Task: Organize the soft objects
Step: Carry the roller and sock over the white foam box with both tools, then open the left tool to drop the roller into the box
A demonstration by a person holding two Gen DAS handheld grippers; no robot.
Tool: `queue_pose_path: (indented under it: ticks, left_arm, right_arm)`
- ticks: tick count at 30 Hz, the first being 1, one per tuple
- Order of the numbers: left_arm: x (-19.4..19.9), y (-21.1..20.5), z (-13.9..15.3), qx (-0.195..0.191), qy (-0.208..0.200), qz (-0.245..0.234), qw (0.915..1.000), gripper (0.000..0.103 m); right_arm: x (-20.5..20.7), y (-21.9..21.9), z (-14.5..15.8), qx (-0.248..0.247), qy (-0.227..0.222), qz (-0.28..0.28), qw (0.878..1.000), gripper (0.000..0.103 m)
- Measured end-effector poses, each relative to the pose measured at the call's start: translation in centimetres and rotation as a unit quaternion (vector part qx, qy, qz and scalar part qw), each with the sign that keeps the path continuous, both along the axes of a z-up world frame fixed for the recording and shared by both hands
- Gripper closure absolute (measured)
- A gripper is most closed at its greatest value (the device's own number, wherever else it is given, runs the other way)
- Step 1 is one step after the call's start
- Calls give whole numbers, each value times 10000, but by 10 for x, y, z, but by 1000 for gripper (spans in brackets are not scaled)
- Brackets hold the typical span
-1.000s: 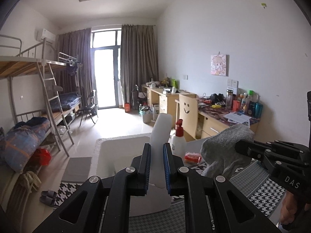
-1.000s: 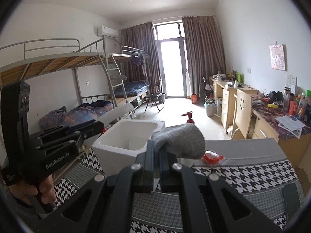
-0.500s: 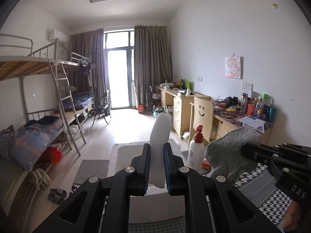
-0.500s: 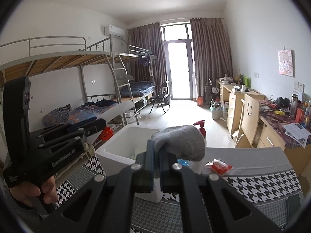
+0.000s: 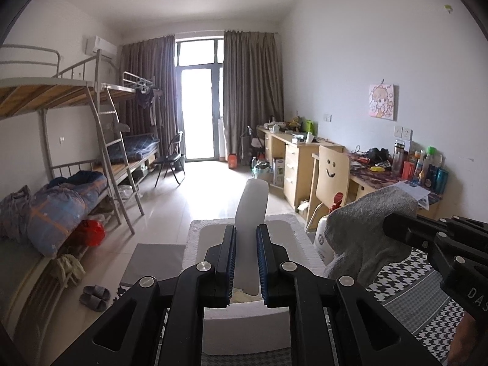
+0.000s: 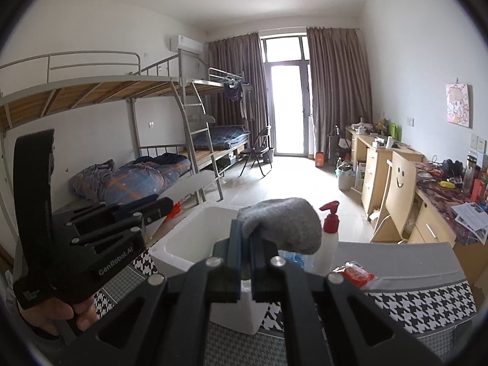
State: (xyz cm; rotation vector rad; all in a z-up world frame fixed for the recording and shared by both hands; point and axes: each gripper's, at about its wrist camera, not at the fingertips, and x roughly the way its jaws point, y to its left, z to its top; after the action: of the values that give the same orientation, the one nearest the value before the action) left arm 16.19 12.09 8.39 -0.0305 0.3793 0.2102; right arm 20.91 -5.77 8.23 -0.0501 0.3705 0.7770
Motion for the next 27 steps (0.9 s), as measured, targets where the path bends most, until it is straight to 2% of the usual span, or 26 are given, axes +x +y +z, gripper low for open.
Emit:
queue_pose_path:
  ticks: [17,27]
  left_arm:
    - [36,14,-18,-97,415,120,9990,88]
    - [53,20,-31,-147,597,-2,9981,87]
  right_arm:
    - [13,14,0,-111,70,25,9999,97]
    - [19,17,-3,-136,183,-57,9997,97]
